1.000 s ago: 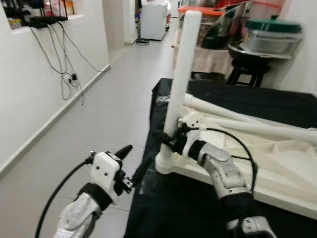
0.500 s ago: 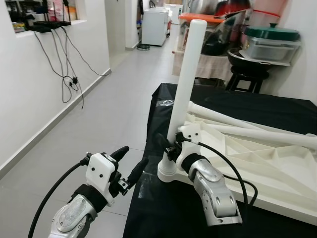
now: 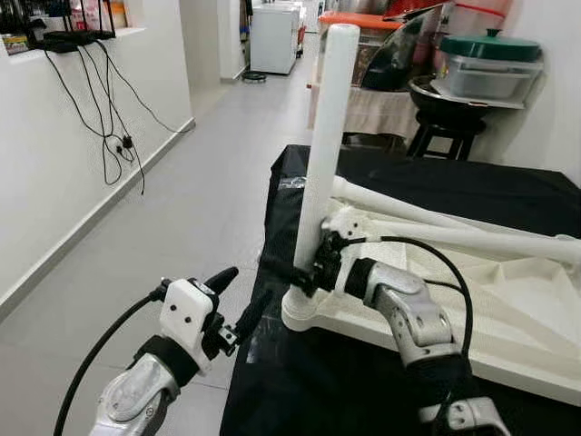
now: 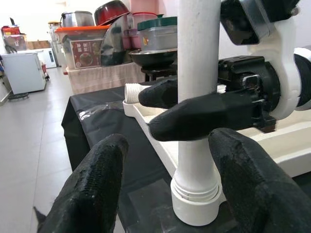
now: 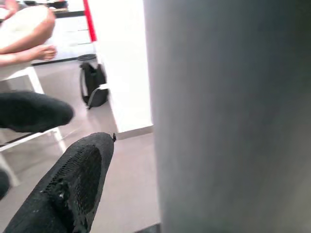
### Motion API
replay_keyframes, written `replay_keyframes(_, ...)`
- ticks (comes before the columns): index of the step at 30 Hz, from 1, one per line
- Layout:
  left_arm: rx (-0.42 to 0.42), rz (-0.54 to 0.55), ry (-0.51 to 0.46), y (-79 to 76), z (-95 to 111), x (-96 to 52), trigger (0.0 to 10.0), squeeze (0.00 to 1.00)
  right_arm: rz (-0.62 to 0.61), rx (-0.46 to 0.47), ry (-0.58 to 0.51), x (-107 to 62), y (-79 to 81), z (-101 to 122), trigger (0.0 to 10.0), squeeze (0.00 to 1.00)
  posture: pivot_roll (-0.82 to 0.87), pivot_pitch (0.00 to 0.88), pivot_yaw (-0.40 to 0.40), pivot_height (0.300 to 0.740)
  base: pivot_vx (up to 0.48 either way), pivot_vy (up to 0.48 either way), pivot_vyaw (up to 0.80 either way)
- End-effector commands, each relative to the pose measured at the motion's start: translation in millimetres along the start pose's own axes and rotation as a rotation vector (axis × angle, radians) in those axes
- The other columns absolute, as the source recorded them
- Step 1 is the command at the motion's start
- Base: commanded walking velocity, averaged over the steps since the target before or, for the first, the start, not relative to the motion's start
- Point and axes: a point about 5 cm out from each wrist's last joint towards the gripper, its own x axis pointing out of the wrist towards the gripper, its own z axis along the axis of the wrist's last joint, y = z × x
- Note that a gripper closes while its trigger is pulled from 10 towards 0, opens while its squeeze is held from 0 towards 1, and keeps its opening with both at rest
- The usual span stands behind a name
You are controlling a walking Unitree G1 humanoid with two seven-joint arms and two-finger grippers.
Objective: Building children table
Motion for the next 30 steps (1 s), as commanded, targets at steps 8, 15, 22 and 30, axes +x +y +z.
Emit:
replay_keyframes(8, -0.007, -0.010, 0.011, -3.7, -5, 1.0, 10.0, 0.00, 0.104, 0.028, 0.076, 4.6, -21.3, 1, 0.0, 0.00, 0.12, 0.000, -0.093, 0.740, 0.000, 0.000, 0.00)
replay_keyframes(15, -0.008, -0.011, 0.009, -4.5, -4, 1.5, 10.0, 0.00, 0.133, 0.028, 0.060, -3.5, -23.5, -1, 0.0, 0.00, 0.11, 0.000, -0.083, 0.740, 0.000, 0.000, 0.00)
replay_keyframes(22, -0.009, -0.014, 0.006, -4.0, -3, 1.0, 10.0, 0.00, -0.044, 0.006, 0.087, -13.4, -27.7, -11, 0.0, 0.00, 0.10, 0.000, -0.086, 0.740, 0.000, 0.000, 0.00)
replay_keyframes(30, -0.003, -0.011, 0.010, 1.8, -1, -1.8, 10.0, 0.00, -0.770, 0.152, -0.008, -5.3, 30.7, -46, 0.0, 0.00, 0.07, 0.000, -0.062, 0.740, 0.000, 0.000, 0.00)
